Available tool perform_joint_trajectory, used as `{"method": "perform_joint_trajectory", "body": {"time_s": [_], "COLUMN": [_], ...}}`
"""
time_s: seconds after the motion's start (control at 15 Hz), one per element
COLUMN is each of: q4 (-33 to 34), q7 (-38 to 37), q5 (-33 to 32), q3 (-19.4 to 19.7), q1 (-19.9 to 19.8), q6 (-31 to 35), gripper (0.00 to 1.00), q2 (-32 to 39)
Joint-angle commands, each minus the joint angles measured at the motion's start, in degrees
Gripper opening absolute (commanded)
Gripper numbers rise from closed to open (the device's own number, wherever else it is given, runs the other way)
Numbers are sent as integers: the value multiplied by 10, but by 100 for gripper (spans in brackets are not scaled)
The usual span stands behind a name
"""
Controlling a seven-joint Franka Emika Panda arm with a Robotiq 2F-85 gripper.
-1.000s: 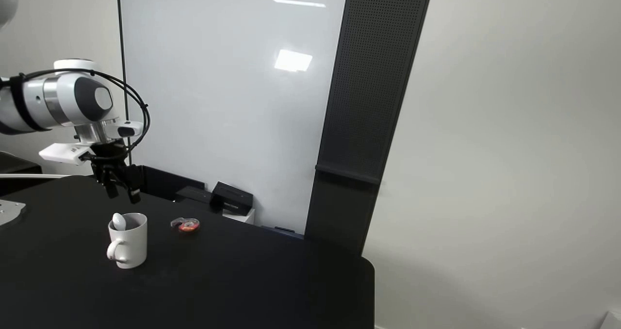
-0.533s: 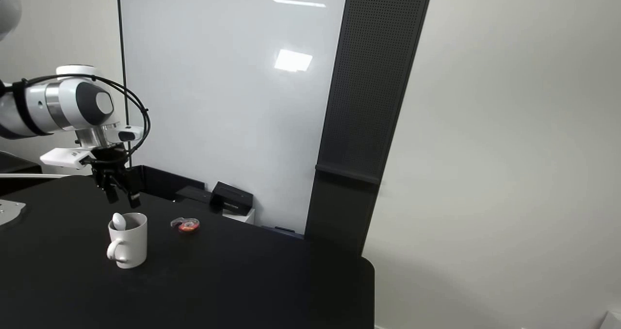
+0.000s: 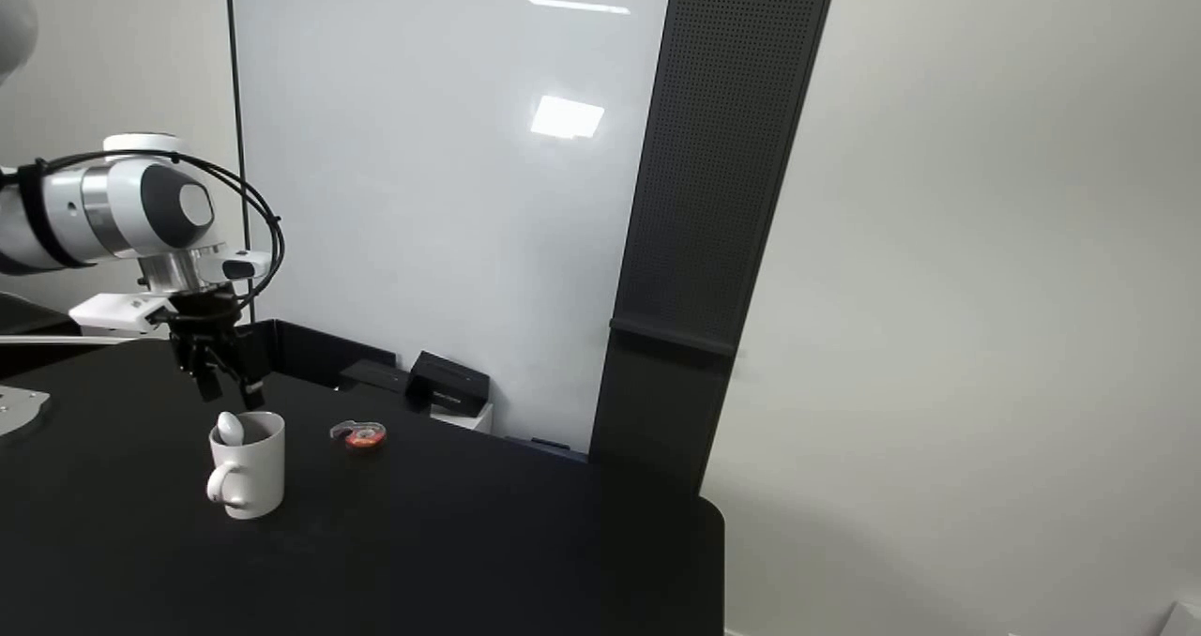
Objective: Remove the spoon from the cup and put it on the table
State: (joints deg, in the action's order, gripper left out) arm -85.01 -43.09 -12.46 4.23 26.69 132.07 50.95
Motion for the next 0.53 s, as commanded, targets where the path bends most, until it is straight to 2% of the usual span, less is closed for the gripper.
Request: {"method": "perform_joint_trajectory", "body": {"time_s": [0.0, 0.47], "q4": [21, 32], "q7": [-11, -8], "q5": [-1, -3], "q3": [1, 0], "q1": [4, 6], "q6": [-19, -19], "gripper": [100, 100], "q2": [11, 25]}}
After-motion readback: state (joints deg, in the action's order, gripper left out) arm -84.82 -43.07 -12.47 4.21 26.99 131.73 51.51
